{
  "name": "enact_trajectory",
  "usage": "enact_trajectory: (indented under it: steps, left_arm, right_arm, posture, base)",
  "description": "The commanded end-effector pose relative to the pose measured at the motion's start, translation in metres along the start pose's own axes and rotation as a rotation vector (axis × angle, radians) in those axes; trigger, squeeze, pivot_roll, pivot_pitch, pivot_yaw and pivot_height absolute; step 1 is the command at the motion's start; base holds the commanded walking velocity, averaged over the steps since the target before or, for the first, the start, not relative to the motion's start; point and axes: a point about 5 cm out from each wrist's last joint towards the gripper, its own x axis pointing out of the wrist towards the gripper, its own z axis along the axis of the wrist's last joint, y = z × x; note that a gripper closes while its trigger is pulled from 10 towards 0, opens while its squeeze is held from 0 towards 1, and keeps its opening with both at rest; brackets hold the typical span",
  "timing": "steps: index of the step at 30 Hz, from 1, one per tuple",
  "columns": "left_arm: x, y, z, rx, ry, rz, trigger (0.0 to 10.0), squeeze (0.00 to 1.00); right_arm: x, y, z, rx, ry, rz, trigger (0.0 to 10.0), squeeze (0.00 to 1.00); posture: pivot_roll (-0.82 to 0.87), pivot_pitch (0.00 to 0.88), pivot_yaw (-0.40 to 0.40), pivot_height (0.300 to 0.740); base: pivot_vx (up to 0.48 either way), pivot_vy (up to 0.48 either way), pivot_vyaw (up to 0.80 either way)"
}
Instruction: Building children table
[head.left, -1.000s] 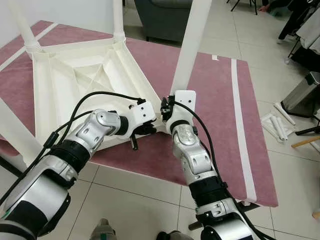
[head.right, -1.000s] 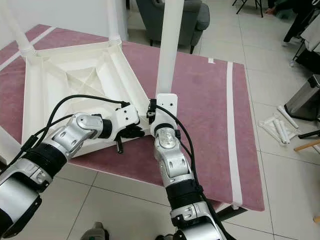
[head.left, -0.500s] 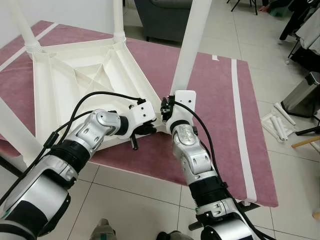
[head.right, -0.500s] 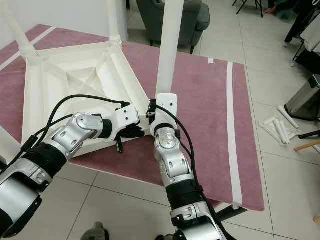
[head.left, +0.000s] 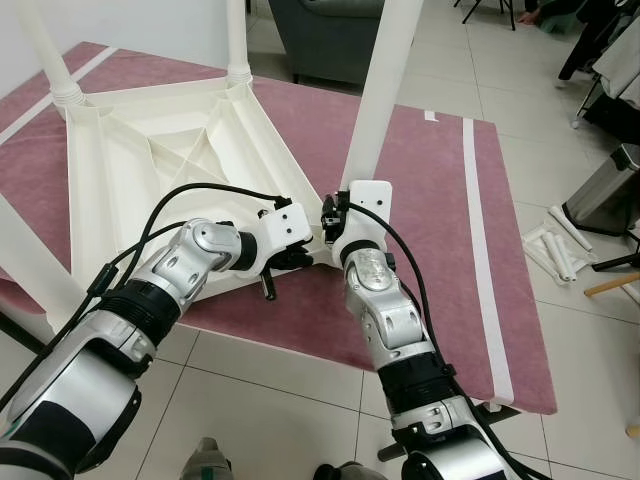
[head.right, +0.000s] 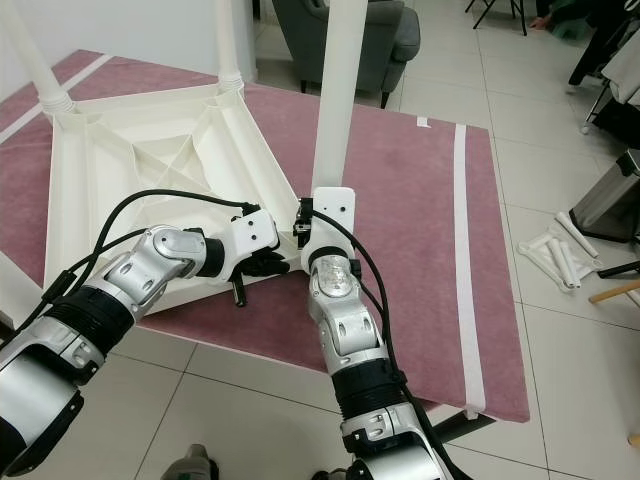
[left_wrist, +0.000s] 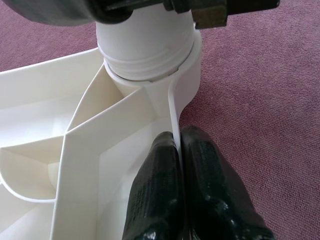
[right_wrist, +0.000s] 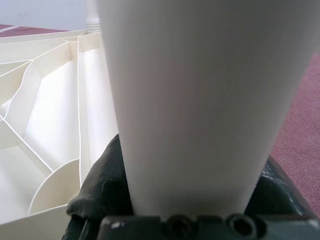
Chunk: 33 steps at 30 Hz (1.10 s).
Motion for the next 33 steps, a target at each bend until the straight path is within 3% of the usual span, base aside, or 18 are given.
enact_trajectory:
  steps: [1,5,6,7,8,10,12,17,18,19,20,26,27,28,33]
  left_arm:
    - [0.005,-0.006,0.052,0.204,-0.183,-0.126,0.0,0.00]
    - [0.005,-0.006,0.052,0.204,-0.183,-0.126,0.0,0.00]
    - [0.005,-0.006,0.050,0.203,-0.181,-0.127,0.0,0.00]
    - [-0.002,-0.009,0.028,0.202,-0.117,-0.062,10.0,0.00]
    - [-0.002,-0.009,0.028,0.202,-0.117,-0.062,10.0,0.00]
    - [-0.012,-0.015,0.002,0.209,-0.034,0.010,10.0,0.00]
    - [-0.014,-0.016,-0.003,0.211,-0.017,0.024,10.0,0.00]
    - [-0.014,-0.016,-0.003,0.207,-0.016,0.022,10.0,0.00]
    - [-0.014,-0.016,-0.004,0.204,-0.018,0.021,10.0,0.76]
    - [-0.014,-0.016,-0.004,0.204,-0.018,0.021,10.0,0.76]
    - [-0.014,-0.017,-0.003,0.193,-0.013,0.022,10.0,1.00]
    - [-0.016,-0.018,-0.001,0.186,-0.006,0.033,10.0,1.00]
    - [-0.017,-0.017,-0.002,0.186,0.002,0.043,10.0,0.99]
    - [-0.017,-0.018,-0.002,0.189,0.005,0.036,10.0,0.00]
    - [-0.020,-0.017,0.000,0.186,0.000,0.046,10.0,0.00]
  right_arm:
    - [0.000,-0.018,-0.030,-0.047,0.143,-0.074,10.0,0.00]
    - [0.000,-0.018,-0.030,-0.047,0.143,-0.074,10.0,0.00]
    - [0.001,-0.016,-0.028,-0.048,0.130,-0.057,10.0,0.00]
    - [-0.006,-0.015,-0.018,-0.073,0.044,0.208,10.0,0.00]
    - [-0.006,-0.015,-0.018,-0.073,0.044,0.208,10.0,0.00]
    - [-0.023,-0.009,-0.010,-0.128,-0.032,0.558,10.0,0.00]
    - [-0.027,-0.007,-0.009,-0.140,-0.043,0.629,10.0,0.00]
    - [-0.026,-0.008,-0.009,-0.141,-0.045,0.627,10.0,0.00]
    - [-0.027,-0.008,-0.009,-0.140,-0.046,0.630,10.0,0.00]
    - [-0.027,-0.008,-0.009,-0.140,-0.046,0.630,10.0,0.00]
    - [-0.027,-0.009,-0.009,-0.136,-0.045,0.641,10.0,1.00]
    - [-0.027,-0.012,-0.007,-0.137,-0.050,0.644,10.0,1.00]
    - [-0.027,-0.014,-0.007,-0.142,-0.050,0.648,10.0,0.00]
    - [-0.026,-0.016,-0.007,-0.147,-0.051,0.648,10.0,0.00]
    - [-0.025,-0.019,-0.006,-0.151,-0.051,0.649,10.0,0.00]
  posture:
    - [0.23,0.093,-0.028,0.740]
    - [0.23,0.093,-0.028,0.740]
    - [0.23,0.000,0.000,0.740]
    - [0.23,0.000,0.000,0.740]
    - [0.23,0.000,0.000,0.740]
    - [0.23,0.000,0.000,0.740]
    - [0.23,0.000,0.000,0.740]
    - [0.23,0.000,0.000,0.740]
    - [0.23,0.000,0.000,0.740]
    - [0.23,0.000,0.000,0.740]
    - [0.23,0.000,0.000,0.740]
    - [0.23,0.000,0.000,0.740]
    - [0.23,0.000,0.000,0.740]
    - [0.23,0.000,0.000,0.740]
    - [0.23,0.000,0.000,0.740]
  base:
    - [0.000,0.000,0.00]
    - [0.000,0.000,0.00]
    - [0.000,0.000,0.00]
    - [0.000,0.000,0.00]
    - [0.000,0.000,0.00]
    - [0.000,0.000,0.00]
    - [0.000,0.000,0.00]
    - [0.000,0.000,0.00]
    - [0.000,0.000,0.00]
    - [0.000,0.000,0.00]
    - [0.000,0.000,0.00]
    - [0.000,0.000,0.00]
    - [0.000,0.000,0.00]
    - [0.000,0.000,0.00]
    - [0.000,0.000,0.00]
